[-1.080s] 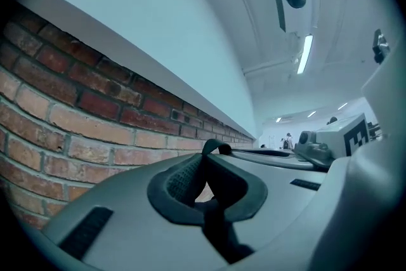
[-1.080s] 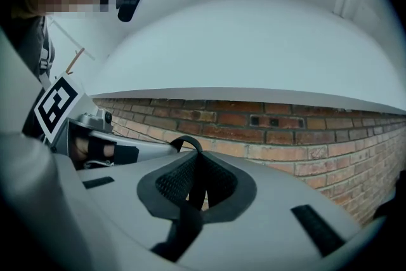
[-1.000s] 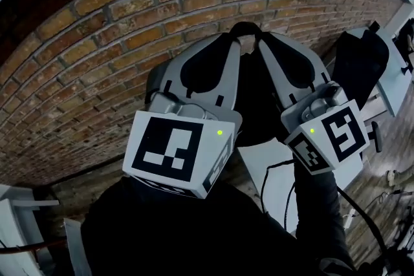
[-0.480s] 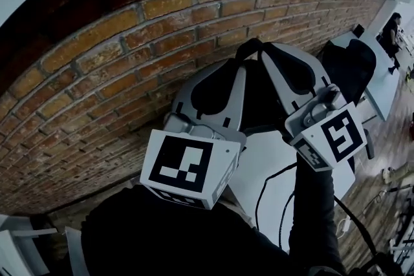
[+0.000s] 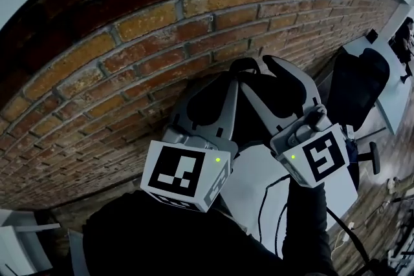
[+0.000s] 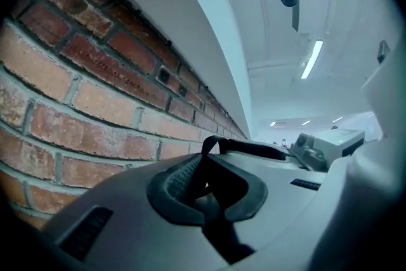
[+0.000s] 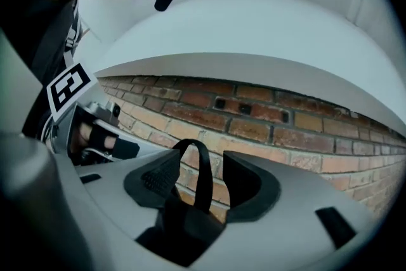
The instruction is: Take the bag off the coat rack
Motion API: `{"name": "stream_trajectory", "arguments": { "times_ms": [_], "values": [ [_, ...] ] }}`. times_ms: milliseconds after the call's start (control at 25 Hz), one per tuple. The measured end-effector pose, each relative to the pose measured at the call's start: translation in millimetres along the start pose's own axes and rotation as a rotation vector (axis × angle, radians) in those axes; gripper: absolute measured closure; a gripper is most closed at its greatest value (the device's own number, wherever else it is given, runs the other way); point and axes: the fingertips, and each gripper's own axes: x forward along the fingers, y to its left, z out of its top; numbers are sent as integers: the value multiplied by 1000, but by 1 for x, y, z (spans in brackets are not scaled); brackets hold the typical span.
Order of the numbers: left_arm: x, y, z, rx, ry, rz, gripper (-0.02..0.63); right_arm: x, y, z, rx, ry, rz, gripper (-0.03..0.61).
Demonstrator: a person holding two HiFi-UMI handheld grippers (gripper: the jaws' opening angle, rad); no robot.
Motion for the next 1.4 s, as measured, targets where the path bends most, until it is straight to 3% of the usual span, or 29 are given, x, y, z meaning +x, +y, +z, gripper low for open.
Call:
{"name": "stream_trajectory", "arguments": {
  "times_ms": [240, 280, 320, 360, 480, 640, 1080, 1400],
  "values": [
    [14, 8, 1, -3, -5, 2, 586, -44, -28, 15, 97, -97, -190, 383],
    [15, 9, 1, -7, -4, 2, 586, -48, -24, 17, 102, -89, -193, 409],
    [17, 9, 1, -10, -3, 0, 586, -51, -17, 18, 109, -69, -180, 513],
    [18, 10, 1, -13, -3, -2, 586, -52, -7, 16, 124, -35, -150, 566],
    [21, 11, 1, -20, -1, -6, 586, -42, 29, -17, 189, 119, -42, 571],
    [21, 9, 1, -15, 7, -20, 586, -22, 42, -68, 210, 237, -49, 571],
    [-7, 4, -8, 12, 73, -54, 561, 10, 6, -72, 174, 161, -102, 571],
    [-22, 20, -25, 4, 102, -3, 561, 20, -9, -70, 179, 83, -119, 571]
  ]
}}
